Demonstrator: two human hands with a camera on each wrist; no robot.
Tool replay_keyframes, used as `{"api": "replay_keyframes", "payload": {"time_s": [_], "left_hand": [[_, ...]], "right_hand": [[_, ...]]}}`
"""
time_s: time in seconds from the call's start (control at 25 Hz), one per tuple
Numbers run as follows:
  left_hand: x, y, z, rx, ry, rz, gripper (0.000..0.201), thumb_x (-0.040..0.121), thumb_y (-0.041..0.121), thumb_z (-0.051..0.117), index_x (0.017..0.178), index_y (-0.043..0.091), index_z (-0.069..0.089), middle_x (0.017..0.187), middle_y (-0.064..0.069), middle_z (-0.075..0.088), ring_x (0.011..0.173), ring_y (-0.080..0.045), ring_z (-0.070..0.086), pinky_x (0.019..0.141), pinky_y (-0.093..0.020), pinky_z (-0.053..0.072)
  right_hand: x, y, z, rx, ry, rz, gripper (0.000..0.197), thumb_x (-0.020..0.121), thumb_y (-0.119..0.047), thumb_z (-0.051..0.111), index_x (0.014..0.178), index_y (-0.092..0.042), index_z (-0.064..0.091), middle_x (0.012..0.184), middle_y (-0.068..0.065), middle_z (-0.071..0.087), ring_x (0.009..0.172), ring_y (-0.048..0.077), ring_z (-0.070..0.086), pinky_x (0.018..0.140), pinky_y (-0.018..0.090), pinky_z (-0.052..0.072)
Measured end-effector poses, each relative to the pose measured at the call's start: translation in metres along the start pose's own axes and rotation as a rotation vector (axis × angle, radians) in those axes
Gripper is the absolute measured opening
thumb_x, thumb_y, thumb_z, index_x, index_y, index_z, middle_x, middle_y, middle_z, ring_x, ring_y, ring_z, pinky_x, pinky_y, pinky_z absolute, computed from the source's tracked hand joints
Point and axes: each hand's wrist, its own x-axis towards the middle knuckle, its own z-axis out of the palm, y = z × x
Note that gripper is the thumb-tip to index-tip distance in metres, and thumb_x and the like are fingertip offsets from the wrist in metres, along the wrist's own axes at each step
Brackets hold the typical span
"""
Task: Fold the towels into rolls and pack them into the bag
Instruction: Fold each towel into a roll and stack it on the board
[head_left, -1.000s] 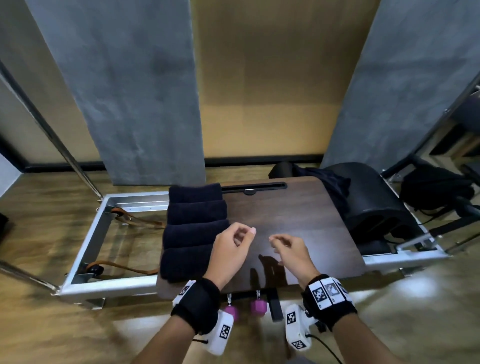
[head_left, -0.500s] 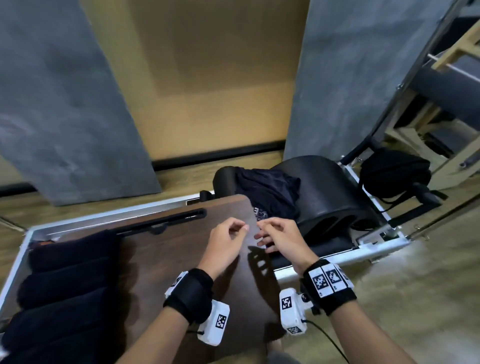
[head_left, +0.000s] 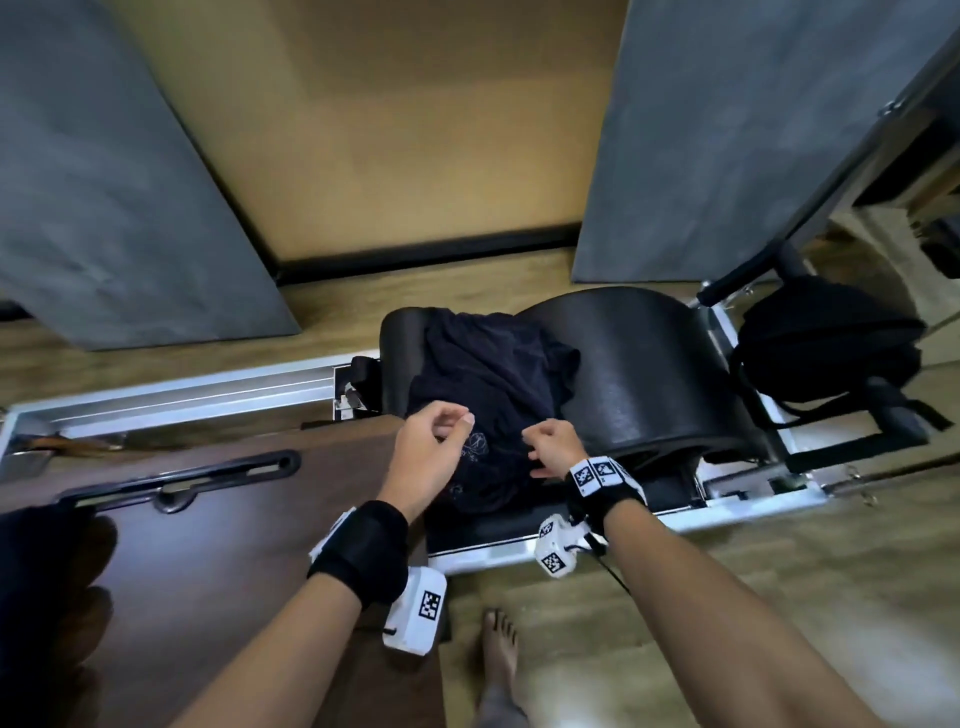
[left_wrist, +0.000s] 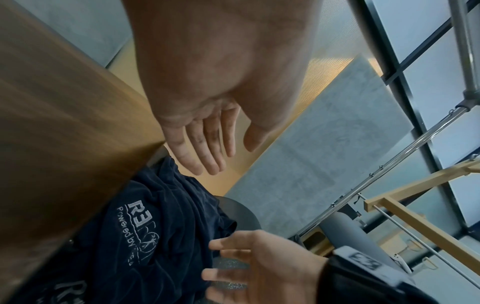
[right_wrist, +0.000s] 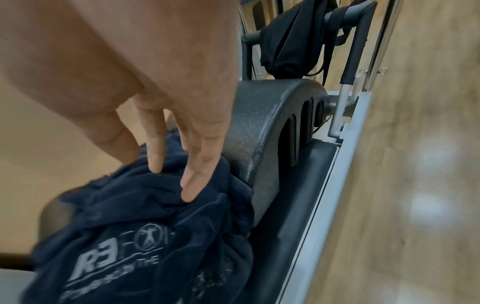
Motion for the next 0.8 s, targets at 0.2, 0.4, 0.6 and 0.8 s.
{"api": "replay_keyframes", "payload": {"time_s": [0.2, 0.4, 0.6, 0.8], "left_hand": [[0.020, 0.007, 0.015, -0.039, 0.001, -0.016, 0.007, 0.102, 0.026, 0.069, 0.103, 0.022, 0.075, 0.096, 0.002, 0.078, 0.099, -0.014, 0.073, 0.088, -0.037, 0.059], [0.027, 0.013, 0.018, -0.027, 0.006, 0.006, 0.006, 0.102, 0.027, 0.069, 0.100, 0.026, 0.074, 0.096, 0.005, 0.078, 0.098, -0.013, 0.074, 0.085, -0.035, 0.058], [0.021, 0.016, 0.016, -0.005, 0.019, 0.013, 0.007, 0.102, 0.022, 0.068, 0.103, 0.020, 0.075, 0.098, 0.002, 0.078, 0.098, -0.015, 0.073, 0.088, -0.033, 0.057], [-0.005, 0.032, 0.006, 0.051, -0.024, 0.125, 0.045, 0.099, 0.027, 0.074, 0.142, 0.022, 0.060, 0.136, 0.012, 0.064, 0.122, -0.004, 0.061, 0.096, -0.015, 0.048]], "right_hand": [[0.045, -0.004, -0.001, -0.124, 0.013, 0.051, 0.059, 0.098, 0.000, 0.062, 0.150, -0.003, 0.036, 0.141, 0.022, 0.052, 0.119, 0.033, 0.057, 0.109, 0.045, 0.048], [0.061, -0.011, -0.004, -0.214, 0.143, 0.000, 0.055, 0.094, -0.008, 0.069, 0.147, -0.005, 0.053, 0.142, 0.020, 0.061, 0.131, 0.036, 0.059, 0.111, 0.035, 0.045], [0.038, -0.056, -0.011, 0.073, 0.123, -0.342, 0.024, 0.085, -0.019, 0.084, 0.089, 0.003, 0.074, 0.089, 0.015, 0.073, 0.088, 0.029, 0.069, 0.083, 0.038, 0.053], [-0.035, -0.107, -0.033, 0.253, -0.136, -0.616, 0.010, 0.089, -0.020, 0.081, 0.094, -0.011, 0.079, 0.096, 0.013, 0.079, 0.092, 0.021, 0.075, 0.086, 0.043, 0.060]]}}
